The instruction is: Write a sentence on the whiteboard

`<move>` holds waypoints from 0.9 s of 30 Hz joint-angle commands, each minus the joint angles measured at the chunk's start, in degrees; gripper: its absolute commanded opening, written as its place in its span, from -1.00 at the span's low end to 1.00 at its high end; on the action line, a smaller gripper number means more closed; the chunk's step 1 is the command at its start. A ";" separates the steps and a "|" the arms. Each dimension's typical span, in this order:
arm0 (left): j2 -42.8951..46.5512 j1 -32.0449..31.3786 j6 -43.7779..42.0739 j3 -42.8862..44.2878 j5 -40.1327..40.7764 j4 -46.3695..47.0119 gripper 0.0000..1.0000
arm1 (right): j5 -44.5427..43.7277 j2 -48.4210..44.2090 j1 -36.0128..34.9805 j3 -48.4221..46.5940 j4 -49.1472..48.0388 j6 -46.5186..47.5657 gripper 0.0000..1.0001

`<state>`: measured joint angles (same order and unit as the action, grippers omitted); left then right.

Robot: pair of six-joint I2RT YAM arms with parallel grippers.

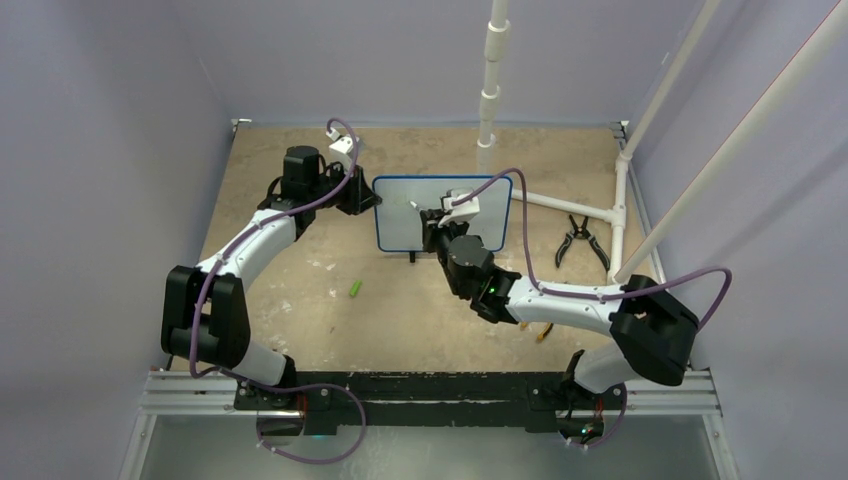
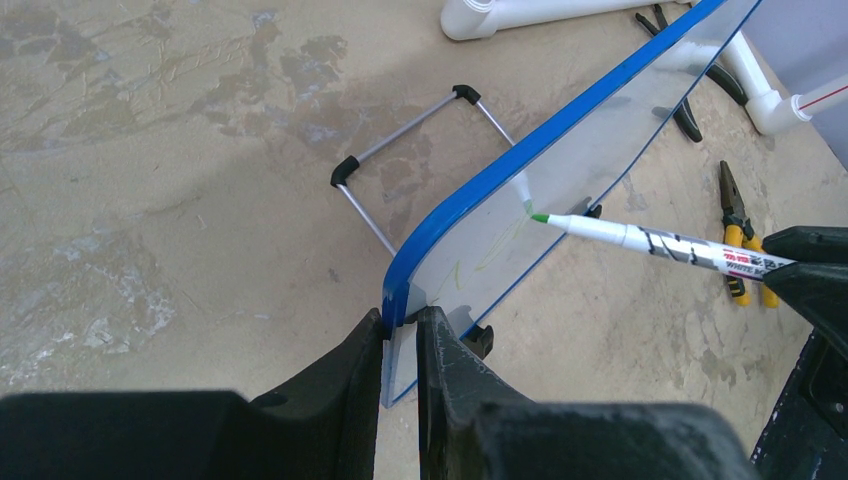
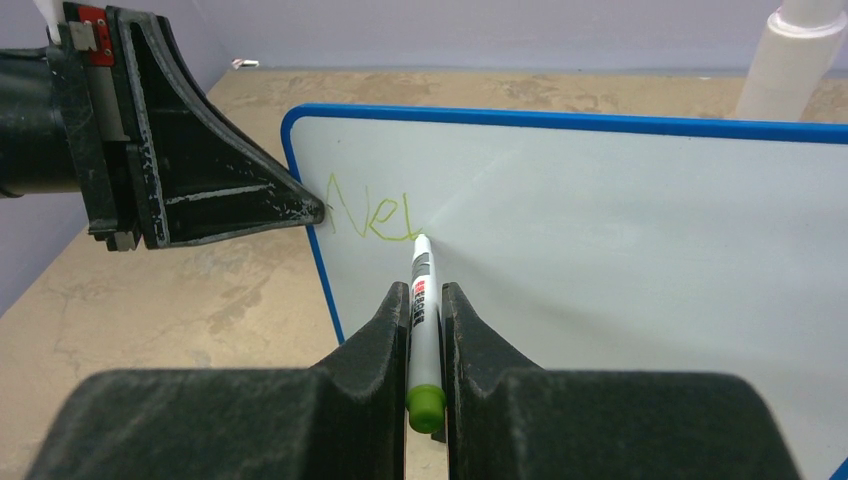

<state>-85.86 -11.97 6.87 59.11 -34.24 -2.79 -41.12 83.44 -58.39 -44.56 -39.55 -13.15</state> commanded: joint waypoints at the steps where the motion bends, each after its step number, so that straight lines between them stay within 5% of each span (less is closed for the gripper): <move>1: -0.10 0.11 0.21 -0.46 -1.06 1.60 -0.78 | -4.50 -2.21 0.65 -0.81 -3.32 2.78 -1.00; 27: -0.09 0.10 0.29 -0.47 -1.09 1.56 -0.78 | -4.96 -1.86 0.65 3.13 1.53 -3.29 -1.00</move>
<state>-85.93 -11.99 6.87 59.11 -34.26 -2.66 -42.96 82.41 -58.39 -42.17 -39.48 -15.29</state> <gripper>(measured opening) 0.149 0.137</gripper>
